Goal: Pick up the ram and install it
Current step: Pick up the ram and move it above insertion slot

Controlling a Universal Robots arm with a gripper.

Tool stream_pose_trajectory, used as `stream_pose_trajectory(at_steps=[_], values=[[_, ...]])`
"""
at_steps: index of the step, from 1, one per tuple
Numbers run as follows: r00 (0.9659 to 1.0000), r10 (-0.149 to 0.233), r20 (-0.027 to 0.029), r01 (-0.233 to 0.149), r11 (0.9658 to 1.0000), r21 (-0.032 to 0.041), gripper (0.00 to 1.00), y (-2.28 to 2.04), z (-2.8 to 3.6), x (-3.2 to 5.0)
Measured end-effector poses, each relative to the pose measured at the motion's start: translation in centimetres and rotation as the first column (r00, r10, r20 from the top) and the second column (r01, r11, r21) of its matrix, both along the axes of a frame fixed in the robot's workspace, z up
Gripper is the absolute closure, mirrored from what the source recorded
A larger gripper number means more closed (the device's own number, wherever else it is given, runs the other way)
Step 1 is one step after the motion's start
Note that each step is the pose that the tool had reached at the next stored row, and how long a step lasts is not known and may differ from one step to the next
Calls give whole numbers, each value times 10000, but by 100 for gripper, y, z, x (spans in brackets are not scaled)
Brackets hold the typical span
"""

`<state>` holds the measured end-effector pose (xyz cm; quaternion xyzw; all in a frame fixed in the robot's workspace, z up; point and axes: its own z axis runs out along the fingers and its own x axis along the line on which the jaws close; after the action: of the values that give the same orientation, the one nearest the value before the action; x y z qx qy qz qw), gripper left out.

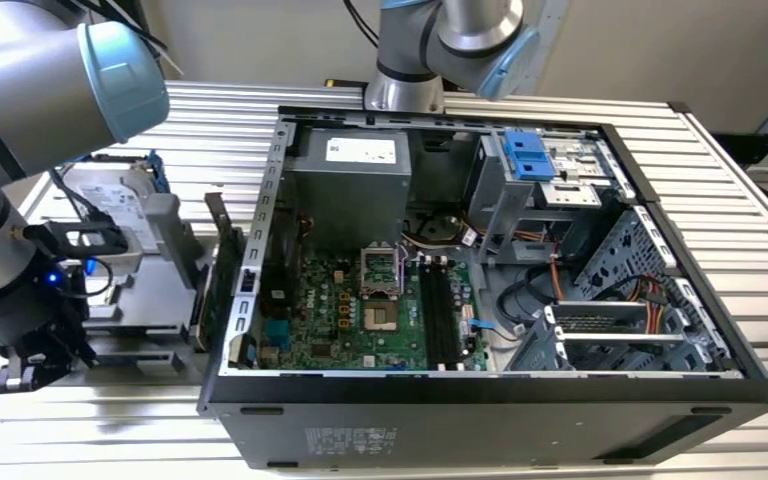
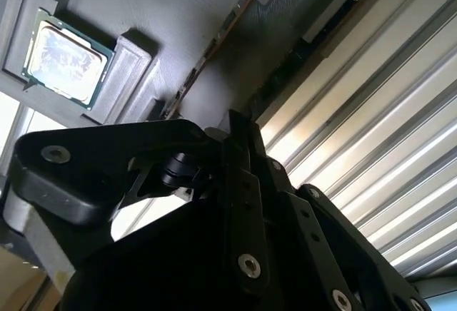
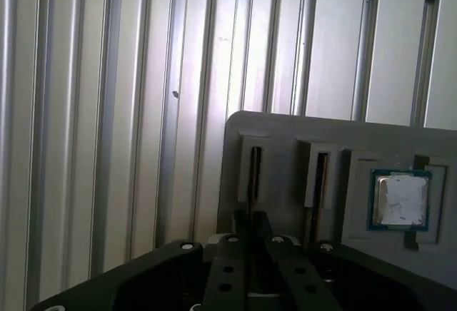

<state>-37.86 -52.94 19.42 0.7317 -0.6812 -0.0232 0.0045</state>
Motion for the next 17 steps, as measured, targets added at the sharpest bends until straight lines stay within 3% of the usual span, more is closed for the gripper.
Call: stream_pose_trajectory(at_steps=[17], values=[[10000,0,-1,0,10000,-1,100,4,0,0]])
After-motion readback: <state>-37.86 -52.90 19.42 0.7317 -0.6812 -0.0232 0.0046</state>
